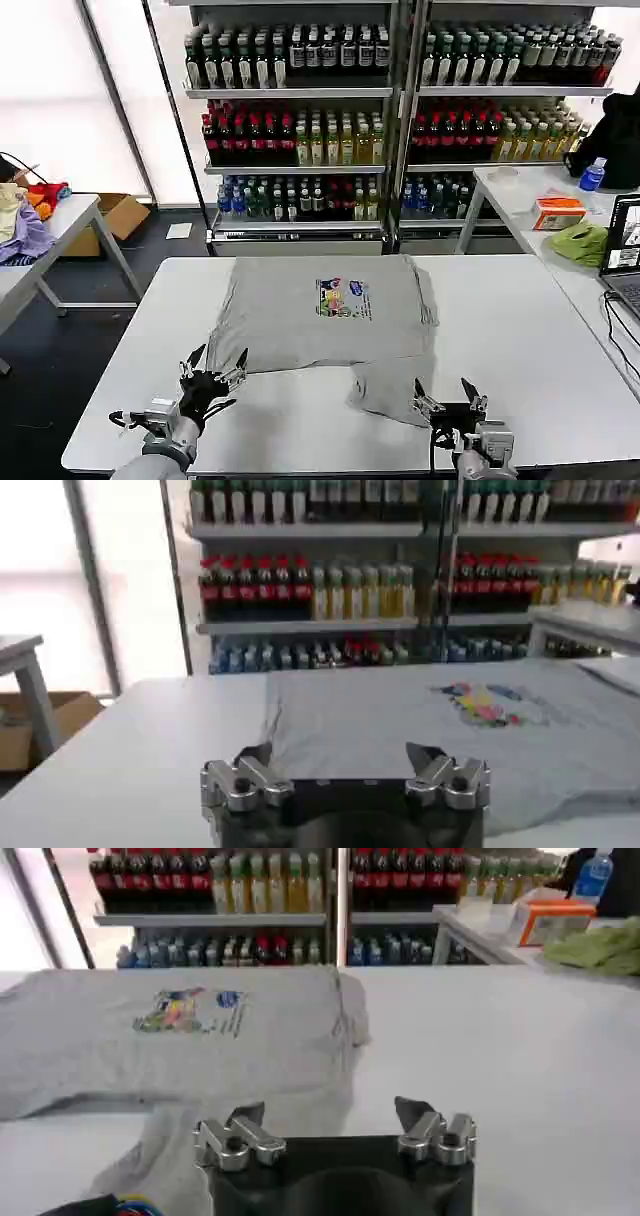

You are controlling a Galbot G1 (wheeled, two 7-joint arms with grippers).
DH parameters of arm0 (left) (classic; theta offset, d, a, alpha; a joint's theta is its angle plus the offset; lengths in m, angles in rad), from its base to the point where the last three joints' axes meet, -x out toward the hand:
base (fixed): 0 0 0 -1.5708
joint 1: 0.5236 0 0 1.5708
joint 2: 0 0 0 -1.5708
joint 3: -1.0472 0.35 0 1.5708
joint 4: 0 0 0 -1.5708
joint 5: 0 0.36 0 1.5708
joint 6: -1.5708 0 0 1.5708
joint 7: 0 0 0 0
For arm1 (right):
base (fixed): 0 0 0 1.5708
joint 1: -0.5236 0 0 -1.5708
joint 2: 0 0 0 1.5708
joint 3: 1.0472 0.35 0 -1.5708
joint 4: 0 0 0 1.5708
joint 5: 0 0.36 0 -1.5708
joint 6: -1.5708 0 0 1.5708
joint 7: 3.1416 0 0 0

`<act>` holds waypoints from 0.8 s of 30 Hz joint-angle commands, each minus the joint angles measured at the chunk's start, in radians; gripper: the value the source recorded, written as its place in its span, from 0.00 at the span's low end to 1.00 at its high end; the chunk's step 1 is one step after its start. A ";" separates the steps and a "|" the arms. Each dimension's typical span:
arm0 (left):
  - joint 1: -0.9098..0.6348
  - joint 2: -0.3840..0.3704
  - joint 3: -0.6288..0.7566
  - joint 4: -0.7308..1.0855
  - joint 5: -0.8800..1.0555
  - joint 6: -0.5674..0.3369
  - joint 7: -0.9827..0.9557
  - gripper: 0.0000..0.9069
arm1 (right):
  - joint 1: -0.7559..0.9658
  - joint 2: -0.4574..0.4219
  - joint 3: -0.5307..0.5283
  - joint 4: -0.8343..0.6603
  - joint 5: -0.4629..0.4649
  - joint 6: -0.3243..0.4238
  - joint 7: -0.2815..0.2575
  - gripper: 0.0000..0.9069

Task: Fold and organize the clothes.

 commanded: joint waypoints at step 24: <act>-0.032 0.042 -0.008 0.099 -0.110 0.043 -0.015 1.00 | 0.024 0.054 -0.143 -0.100 -0.140 -0.007 0.036 1.00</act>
